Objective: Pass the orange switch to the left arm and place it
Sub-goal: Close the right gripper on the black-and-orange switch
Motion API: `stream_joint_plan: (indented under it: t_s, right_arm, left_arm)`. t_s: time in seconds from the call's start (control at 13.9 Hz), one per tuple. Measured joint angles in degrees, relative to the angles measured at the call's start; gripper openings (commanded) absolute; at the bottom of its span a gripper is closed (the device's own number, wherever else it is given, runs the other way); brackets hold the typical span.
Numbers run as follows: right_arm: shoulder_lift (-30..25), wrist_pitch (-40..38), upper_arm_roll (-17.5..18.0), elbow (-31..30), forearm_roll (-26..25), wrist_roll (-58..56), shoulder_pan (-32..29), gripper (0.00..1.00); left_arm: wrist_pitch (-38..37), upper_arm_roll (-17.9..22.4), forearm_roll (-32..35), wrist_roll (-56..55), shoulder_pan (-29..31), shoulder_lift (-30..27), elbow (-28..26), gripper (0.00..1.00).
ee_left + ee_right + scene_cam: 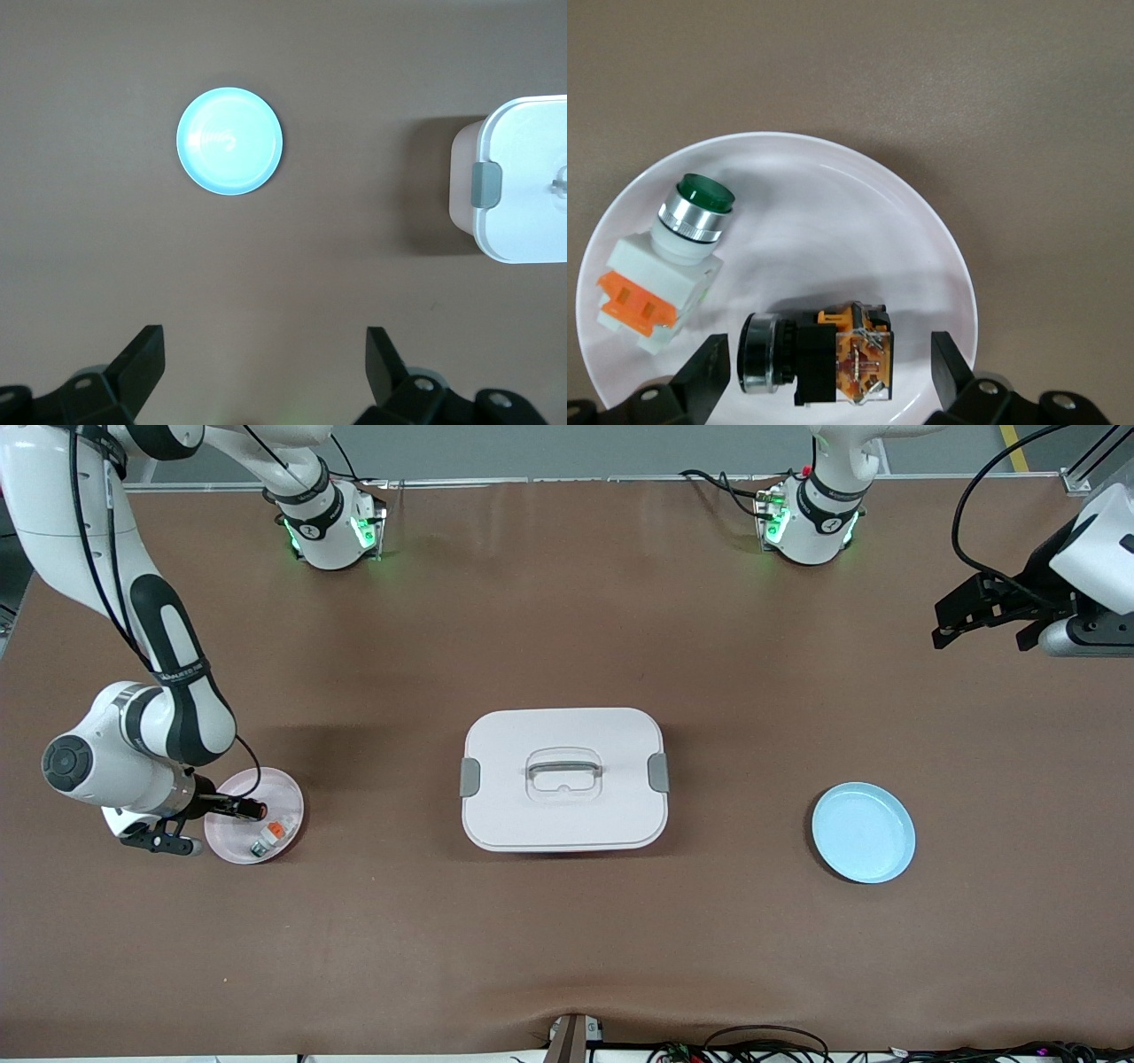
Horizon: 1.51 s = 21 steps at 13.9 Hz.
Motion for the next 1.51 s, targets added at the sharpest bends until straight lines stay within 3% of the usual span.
stream_joint_plan:
  t_s: [0.86,1.29,1.37,1.51]
  right_arm:
    - [1.3,1.2,0.6,0.0,0.1,-0.1,0.0,0.99]
    - [1.3,1.1,0.6,0.1,0.1,-1.9,0.0,0.10]
    - [1.3,1.1,0.6,0.1,0.1,-2.7,0.0,0.00]
    - [1.3,0.9,0.6,0.1,0.1,-5.4,-0.1,0.00]
  left_arm:
    - [0.6,-1.0,0.0,0.0,-0.1,0.0,0.0,1.00]
    - [1.2,-1.5,0.0,0.0,-0.1,0.3,-0.1,1.00]
    - [1.7,-2.0,0.0,-0.2,-0.1,0.5,-0.1,1.00]
    - [2.1,-3.1,0.0,-1.1,-0.1,1.0,-0.1,1.00]
